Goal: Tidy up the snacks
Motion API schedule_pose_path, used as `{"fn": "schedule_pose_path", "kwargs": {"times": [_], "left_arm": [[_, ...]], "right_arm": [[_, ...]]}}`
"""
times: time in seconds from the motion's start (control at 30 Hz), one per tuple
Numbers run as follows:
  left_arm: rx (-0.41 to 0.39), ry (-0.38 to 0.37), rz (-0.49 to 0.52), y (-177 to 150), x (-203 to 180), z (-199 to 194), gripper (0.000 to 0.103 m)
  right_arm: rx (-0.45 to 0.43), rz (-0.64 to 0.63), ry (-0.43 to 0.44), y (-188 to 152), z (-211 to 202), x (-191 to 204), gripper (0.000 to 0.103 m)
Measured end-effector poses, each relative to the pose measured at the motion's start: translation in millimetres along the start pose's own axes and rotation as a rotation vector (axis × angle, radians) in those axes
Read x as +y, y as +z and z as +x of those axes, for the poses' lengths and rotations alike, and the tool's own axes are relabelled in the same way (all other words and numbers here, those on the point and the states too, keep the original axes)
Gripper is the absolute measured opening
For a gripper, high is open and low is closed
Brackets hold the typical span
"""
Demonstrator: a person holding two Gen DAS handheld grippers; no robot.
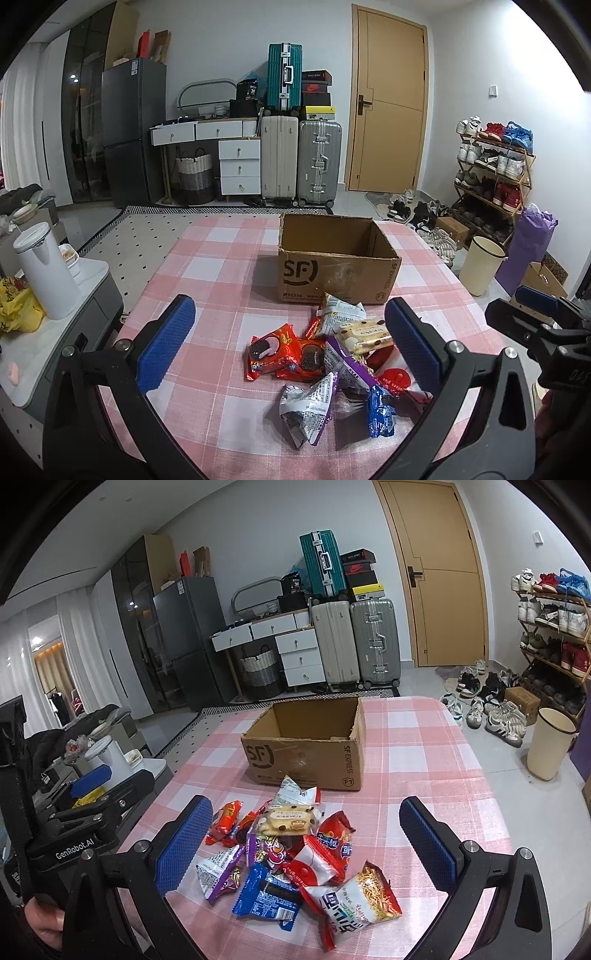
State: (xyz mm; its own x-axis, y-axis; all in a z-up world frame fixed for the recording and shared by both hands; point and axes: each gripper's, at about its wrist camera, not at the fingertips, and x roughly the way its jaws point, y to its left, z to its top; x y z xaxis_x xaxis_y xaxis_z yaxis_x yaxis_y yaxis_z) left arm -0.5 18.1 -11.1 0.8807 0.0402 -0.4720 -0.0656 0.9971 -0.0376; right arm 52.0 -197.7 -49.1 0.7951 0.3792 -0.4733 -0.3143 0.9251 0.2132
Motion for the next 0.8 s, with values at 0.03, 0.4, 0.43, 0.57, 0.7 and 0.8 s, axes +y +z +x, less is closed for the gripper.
{"fn": "schedule_pose_path", "kwargs": {"times": [0.03, 0.4, 0.43, 0.57, 0.7, 0.8], "left_arm": [[-0.001, -0.004, 0.000, 0.1, 0.1, 0.0, 0.103], [0.010, -0.023, -0.010, 1.0, 1.2, 0.8, 0.103], [0.010, -0.022, -0.009, 1.0, 1.1, 0.9, 0.102], [0.010, -0.023, -0.011, 0.9, 1.6, 2.0, 0.102], [0.012, -0.028, -0.024, 0.7, 3.6, 5.1, 0.102], [0.013, -0.035, -0.032, 0.1, 6.3, 7.2, 0.102]], "right_arm": [[0.000, 0.000, 0.001, 0.0, -0.1, 0.1, 0.103], [0.001, 0.001, 0.003, -0.3, -1.3, -1.5, 0.103], [0.002, 0.000, 0.010, -0.5, -1.3, -2.4, 0.103], [0.002, 0.006, 0.049, -2.3, -2.7, -7.8, 0.103], [0.006, 0.020, 0.059, -5.6, -2.6, -14.2, 0.103], [0.004, 0.007, 0.051, -9.5, -3.2, -14.9, 0.103]]}}
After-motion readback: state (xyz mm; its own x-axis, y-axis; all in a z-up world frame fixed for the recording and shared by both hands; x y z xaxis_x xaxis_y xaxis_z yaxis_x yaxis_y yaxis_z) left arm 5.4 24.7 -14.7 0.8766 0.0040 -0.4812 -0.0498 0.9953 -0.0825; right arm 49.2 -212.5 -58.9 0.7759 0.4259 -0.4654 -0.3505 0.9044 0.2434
